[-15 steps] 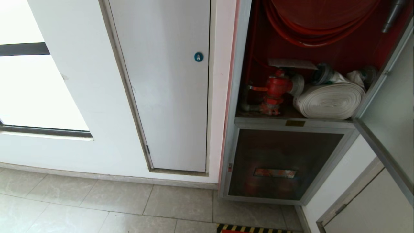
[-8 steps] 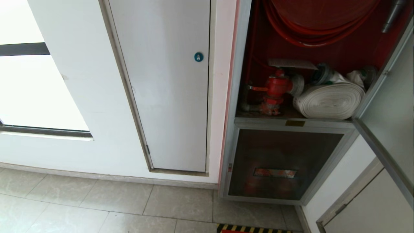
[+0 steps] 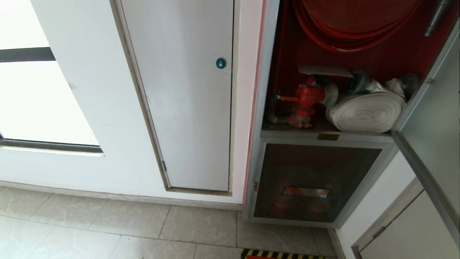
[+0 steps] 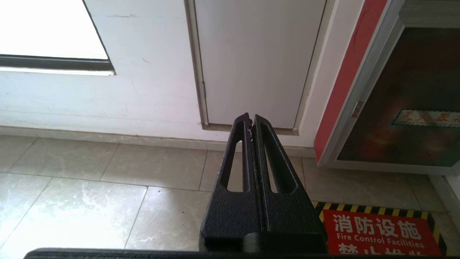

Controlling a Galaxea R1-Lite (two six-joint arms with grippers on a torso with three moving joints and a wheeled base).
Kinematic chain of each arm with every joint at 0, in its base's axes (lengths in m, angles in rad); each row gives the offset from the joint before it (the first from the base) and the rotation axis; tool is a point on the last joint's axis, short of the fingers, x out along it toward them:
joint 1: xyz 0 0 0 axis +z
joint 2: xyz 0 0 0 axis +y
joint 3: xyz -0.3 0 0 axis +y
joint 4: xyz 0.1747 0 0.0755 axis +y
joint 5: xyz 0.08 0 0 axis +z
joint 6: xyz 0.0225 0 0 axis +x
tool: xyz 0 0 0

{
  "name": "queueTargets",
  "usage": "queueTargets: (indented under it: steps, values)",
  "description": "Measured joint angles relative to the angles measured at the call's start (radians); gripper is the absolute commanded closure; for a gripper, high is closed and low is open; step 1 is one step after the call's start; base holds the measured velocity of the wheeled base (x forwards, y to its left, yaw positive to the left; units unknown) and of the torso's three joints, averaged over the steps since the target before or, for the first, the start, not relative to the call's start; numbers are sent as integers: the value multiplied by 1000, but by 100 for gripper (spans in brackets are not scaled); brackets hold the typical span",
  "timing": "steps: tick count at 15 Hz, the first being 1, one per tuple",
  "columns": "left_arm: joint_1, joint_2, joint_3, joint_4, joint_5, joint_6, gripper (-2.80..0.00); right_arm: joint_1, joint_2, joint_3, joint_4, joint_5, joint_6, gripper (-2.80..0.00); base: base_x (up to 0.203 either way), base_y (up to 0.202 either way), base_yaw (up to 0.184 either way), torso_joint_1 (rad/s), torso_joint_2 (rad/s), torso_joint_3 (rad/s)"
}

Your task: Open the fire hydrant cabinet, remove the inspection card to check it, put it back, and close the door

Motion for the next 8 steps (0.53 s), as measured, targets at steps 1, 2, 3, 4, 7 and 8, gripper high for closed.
queueTargets:
  steps: [1, 2, 3, 4, 7, 8]
  values:
    - [0, 0, 0, 0, 0, 0, 0, 15, -14, 9, 0, 0, 0, 0, 0, 0, 0, 0, 0, 0]
    - [0, 0, 0, 0, 0, 0, 0, 33, -28, 18, -1, 0, 0, 0, 0, 0, 0, 0, 0, 0]
    - [0, 0, 0, 0, 0, 0, 0, 49, -40, 26, 0, 0, 0, 0, 0, 0, 0, 0, 0, 0]
    - [0, 0, 0, 0, 0, 0, 0, 66, -51, 29, -1, 0, 0, 0, 0, 0, 0, 0, 0, 0]
    - [0, 0, 0, 0, 0, 0, 0, 119, -85, 34, -1, -1, -1, 0, 0, 0, 0, 0, 0, 0]
    - [0, 0, 0, 0, 0, 0, 0, 137, -94, 36, -1, -1, -1, 0, 0, 0, 0, 0, 0, 0]
